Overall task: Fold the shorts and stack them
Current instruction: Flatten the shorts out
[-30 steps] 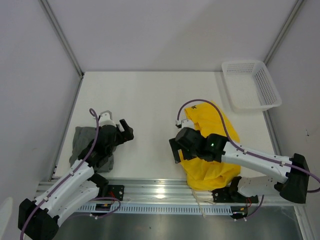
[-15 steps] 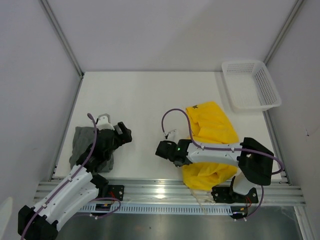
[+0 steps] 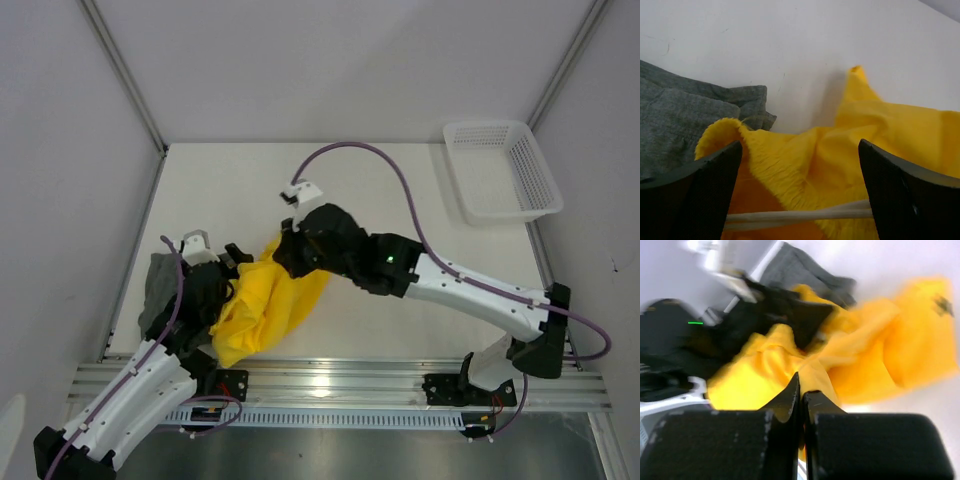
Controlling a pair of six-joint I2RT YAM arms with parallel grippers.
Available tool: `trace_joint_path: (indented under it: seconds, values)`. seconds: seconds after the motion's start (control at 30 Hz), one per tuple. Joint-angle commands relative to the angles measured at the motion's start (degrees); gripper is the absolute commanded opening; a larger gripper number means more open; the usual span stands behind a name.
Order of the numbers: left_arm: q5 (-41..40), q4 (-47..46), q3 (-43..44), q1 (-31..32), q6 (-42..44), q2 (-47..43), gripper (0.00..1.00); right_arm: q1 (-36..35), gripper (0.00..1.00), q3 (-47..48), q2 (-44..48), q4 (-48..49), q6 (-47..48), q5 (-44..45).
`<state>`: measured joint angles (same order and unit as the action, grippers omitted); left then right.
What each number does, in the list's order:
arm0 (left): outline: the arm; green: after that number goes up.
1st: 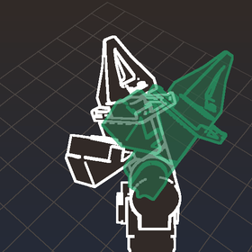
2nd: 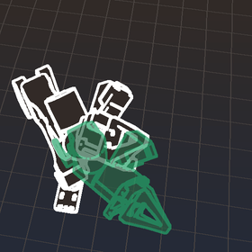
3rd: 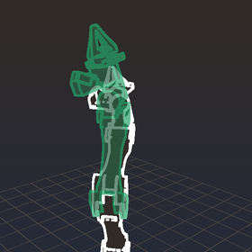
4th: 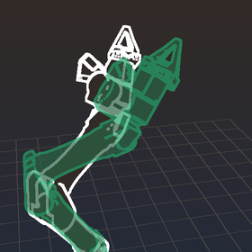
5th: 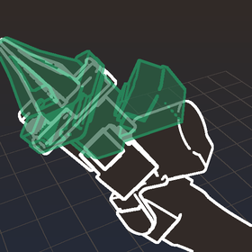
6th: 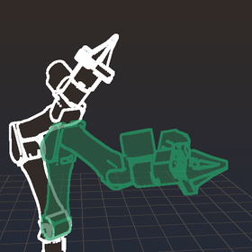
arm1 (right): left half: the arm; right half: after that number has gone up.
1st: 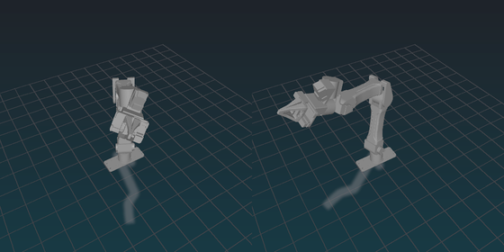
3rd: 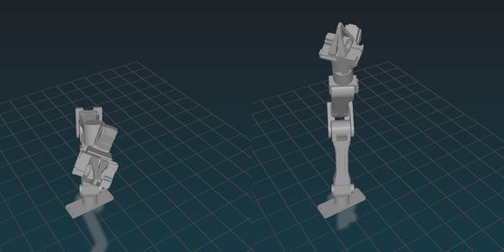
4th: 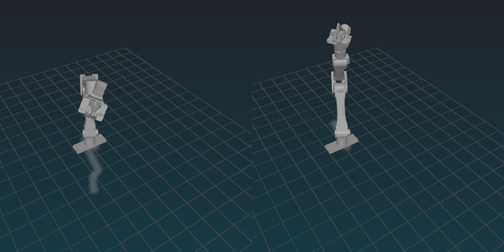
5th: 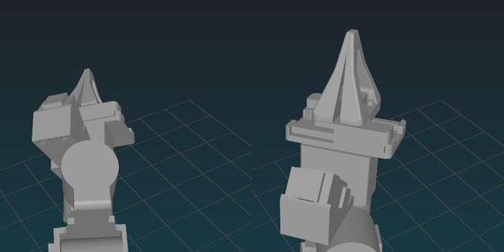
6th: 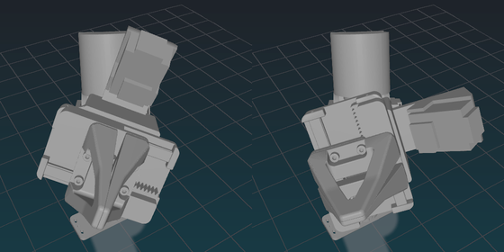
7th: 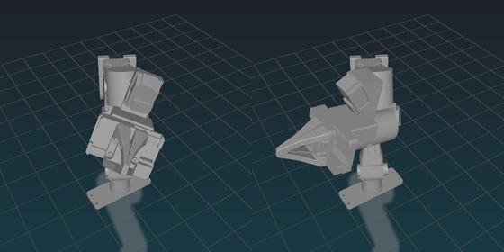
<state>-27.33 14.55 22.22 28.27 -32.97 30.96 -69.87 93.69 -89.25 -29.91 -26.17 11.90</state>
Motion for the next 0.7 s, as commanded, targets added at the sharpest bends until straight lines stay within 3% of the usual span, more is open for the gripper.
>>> trace_joint_path:
  seconds: [0.0, 0.07, 0.2, 0.33, 0.4, 0.43, 0.47, 0.5, 0.6, 0.67]
  values:
    - [-1.15, -0.04, -0.16, 0.12, 0.54, -0.38, 0.99, 10.87, 0.0, -13.66, 8.62, 3.7, -3.08, -8.69]
    - [-0.62, -0.22, -0.16, 0.2, 0.8, -0.02, 0.99, 15.45, 0.01, -27.16, 13.2, 9.31, -5.1, -10.84]
    - [0.44, -0.75, -0.07, 0.12, 0.89, 1.12, 0.99, 20.9, 0.03, -43.18, 22.0, 12.24, -8.44, -10.75]
    - [1.49, -1.36, 0.11, 0.2, 1.15, 2.08, 0.99, 24.6, 0.09, -51.23, 26.66, 11.9, -9.33, -11.9]
    - [2.11, -1.62, 0.11, 0.12, 1.24, 2.17, 0.99, 24.6, 0.2, -52.9, 27.29, 11.72, -8.98, -11.9]
    - [2.37, -1.97, 0.02, 0.2, 1.24, 2.26, 0.99, 24.34, 0.34, -53.34, 28.25, 13.02, -9.07, -12.51]
    - [2.55, -1.98, 0.02, 0.12, 1.33, 2.44, 0.99, 23.9, 0.38, -53.61, 28.78, 13.65, -9.33, -12.95]
    - [2.55, -1.98, 0.02, 0.12, 1.16, 2.61, 0.99, 22.68, 0.53, -53.0, 28.96, 13.74, -9.77, -12.43]
    - [2.37, -1.89, 0.28, 0.12, 1.15, 3.32, 0.99, 17.85, 0.76, -49.76, 28.52, 11.81, -9.95, -7.96]
    - [2.28, -1.72, 0.46, 0.2, 1.24, 3.4, 0.99, 14.95, 0.77, -48.43, 27.74, 12.59, -9.78, -6.63]
